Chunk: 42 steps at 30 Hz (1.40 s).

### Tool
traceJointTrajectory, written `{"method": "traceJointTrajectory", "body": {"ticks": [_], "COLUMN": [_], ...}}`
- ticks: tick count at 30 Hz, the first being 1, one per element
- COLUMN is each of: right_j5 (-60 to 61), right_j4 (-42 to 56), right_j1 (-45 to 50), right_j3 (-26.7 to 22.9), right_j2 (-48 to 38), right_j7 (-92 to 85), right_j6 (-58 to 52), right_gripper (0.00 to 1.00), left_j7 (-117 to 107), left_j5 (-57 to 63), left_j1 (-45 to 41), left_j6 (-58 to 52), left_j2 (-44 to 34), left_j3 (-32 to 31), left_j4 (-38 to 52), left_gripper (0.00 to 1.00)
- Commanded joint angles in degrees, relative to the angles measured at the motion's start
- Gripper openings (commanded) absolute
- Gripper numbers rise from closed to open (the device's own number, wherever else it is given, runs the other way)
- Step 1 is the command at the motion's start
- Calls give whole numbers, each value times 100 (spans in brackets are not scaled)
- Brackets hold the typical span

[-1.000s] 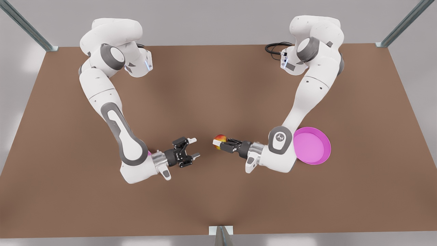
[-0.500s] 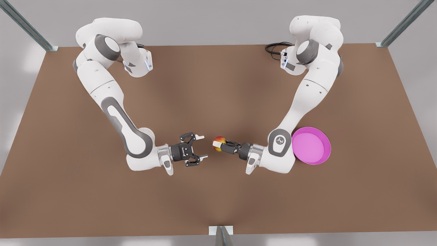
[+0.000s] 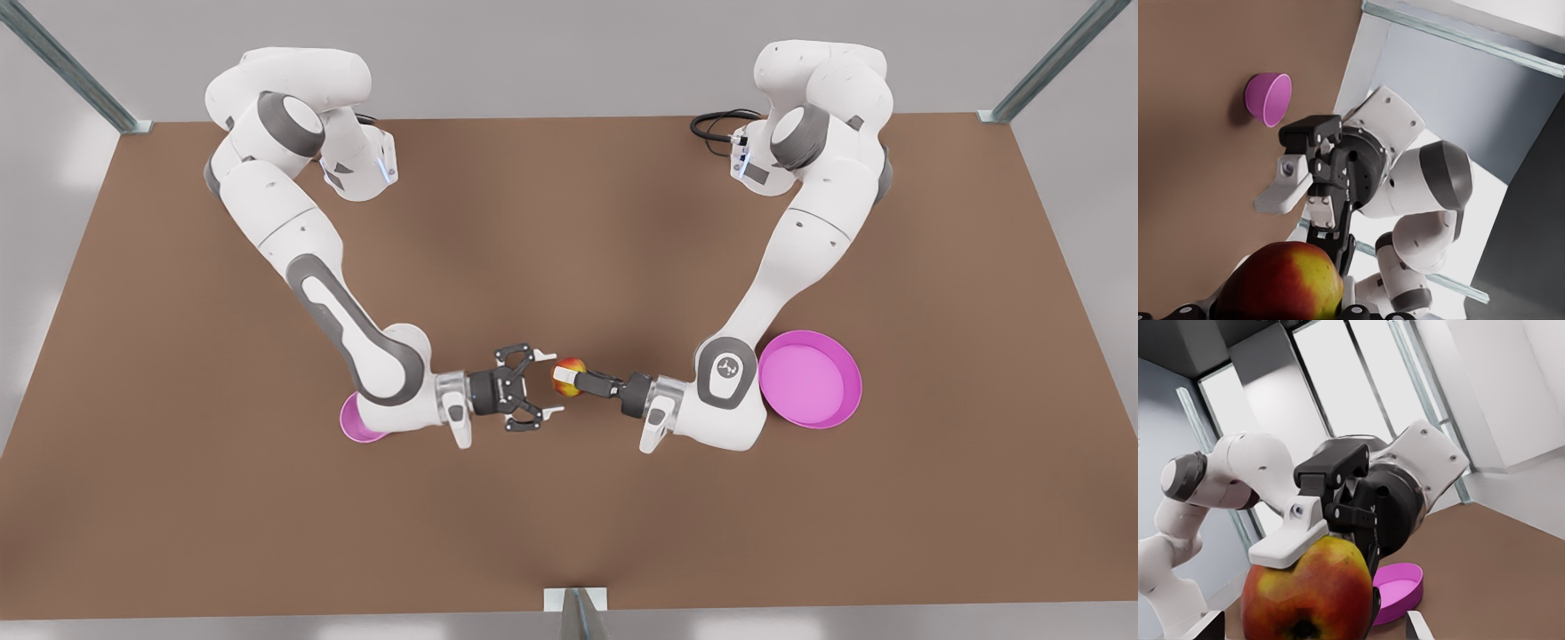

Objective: Use the left arm to pick up the apple from the plate, transfer it to the gripper of the right arm, and then use the right arm to place it into the bowl

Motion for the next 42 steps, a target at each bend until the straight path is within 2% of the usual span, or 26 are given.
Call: {"method": "traceJointTrajectory", "body": {"ticks": [1, 5, 30, 31, 32, 34, 36, 38, 42], "right_j5": [72, 124, 274, 282, 282, 282, 282, 282, 282], "right_j4": [1, -78, 10, 10, 10, 19, 19, 19, 28], "right_j1": [0, -35, 211, 202, 202, 202, 202, 202, 185], "right_j3": [28, 150, 151, 151, 151, 151, 151, 151, 159], "right_j2": [-7, -16, 81, 81, 81, 98, 98, 98, 98], "right_j7": [-1190, -1190, -1155, -1155, -1155, -1155, -1155, -1129, -1102], "right_j6": [95, 95, 297, 288, 288, 288, 288, 288, 288], "right_gripper": [100, 100, 99, 93, 79, 67, 65, 64, 64], "left_j7": [539, 548, 521, 521, 521, 513, 513, 521, 548], "left_j5": [-43, -43, -43, -43, -43, -43, -43, -43, -34], "left_j1": [-5, -23, -23, -23, -23, -23, -23, -23, -23], "left_j6": [110, 119, 154, 154, 154, 154, 154, 154, 154], "left_j2": [-8, 1, 9, 9, 9, 9, 1, 1, 1], "left_j3": [-5, -5, -5, -5, -5, -5, -5, -5, -5], "left_j4": [2, 2, -7, -7, -7, -7, -7, -7, -7], "left_gripper": [73, 73, 73, 73, 73, 73, 74, 100, 100]}}
